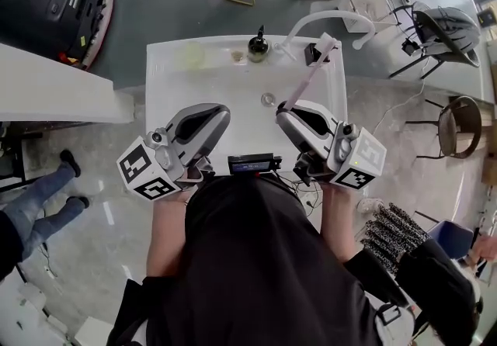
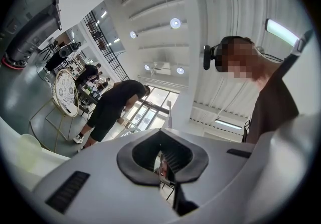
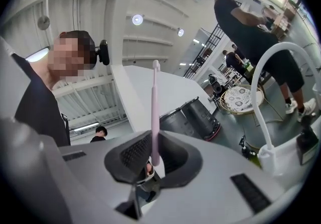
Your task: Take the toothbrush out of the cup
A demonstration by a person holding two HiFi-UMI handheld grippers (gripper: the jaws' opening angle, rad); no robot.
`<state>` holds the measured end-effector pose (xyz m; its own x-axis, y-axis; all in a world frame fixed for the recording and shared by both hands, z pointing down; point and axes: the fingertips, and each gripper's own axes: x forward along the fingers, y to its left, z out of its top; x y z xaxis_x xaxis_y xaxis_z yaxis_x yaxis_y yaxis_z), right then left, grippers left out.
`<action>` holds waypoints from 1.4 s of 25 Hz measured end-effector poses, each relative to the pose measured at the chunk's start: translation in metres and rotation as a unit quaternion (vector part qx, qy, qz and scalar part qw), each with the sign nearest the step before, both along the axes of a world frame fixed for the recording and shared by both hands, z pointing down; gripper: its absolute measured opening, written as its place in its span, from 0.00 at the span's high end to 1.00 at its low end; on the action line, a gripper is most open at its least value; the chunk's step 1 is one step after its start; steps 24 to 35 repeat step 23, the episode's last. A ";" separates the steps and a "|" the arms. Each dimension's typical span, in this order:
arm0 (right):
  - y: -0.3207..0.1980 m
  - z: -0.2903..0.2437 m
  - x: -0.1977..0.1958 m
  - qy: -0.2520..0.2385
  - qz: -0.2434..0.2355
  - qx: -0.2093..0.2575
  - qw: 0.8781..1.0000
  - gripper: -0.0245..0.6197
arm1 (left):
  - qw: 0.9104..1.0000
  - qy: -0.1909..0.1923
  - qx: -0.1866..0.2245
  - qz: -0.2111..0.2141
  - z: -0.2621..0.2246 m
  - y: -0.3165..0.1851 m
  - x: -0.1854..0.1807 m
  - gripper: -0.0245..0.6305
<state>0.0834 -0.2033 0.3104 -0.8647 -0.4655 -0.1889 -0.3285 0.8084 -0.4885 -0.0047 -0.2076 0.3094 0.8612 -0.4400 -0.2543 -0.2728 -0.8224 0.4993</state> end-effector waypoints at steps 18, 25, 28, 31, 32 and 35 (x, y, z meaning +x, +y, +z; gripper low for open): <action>0.007 0.003 -0.013 0.026 -0.015 0.015 0.999 0.89 | 1.000 -0.004 -0.008 -0.002 0.005 0.002 -0.002 0.95; 0.008 0.003 -0.015 0.031 -0.020 0.015 0.999 0.89 | 1.000 -0.005 -0.010 -0.001 0.004 0.003 0.000 0.95; 0.008 0.003 -0.015 0.031 -0.020 0.015 0.999 0.89 | 1.000 -0.005 -0.010 -0.001 0.004 0.003 0.000 0.95; 0.008 0.003 -0.015 0.031 -0.020 0.015 0.999 0.89 | 1.000 -0.005 -0.010 -0.001 0.004 0.003 0.000 0.95; 0.008 0.003 -0.015 0.031 -0.020 0.015 0.999 0.89 | 1.000 -0.005 -0.010 -0.001 0.004 0.003 0.000 0.95; 0.008 0.003 -0.015 0.031 -0.020 0.015 0.999 0.89 | 1.000 -0.005 -0.010 -0.001 0.004 0.003 0.000 0.95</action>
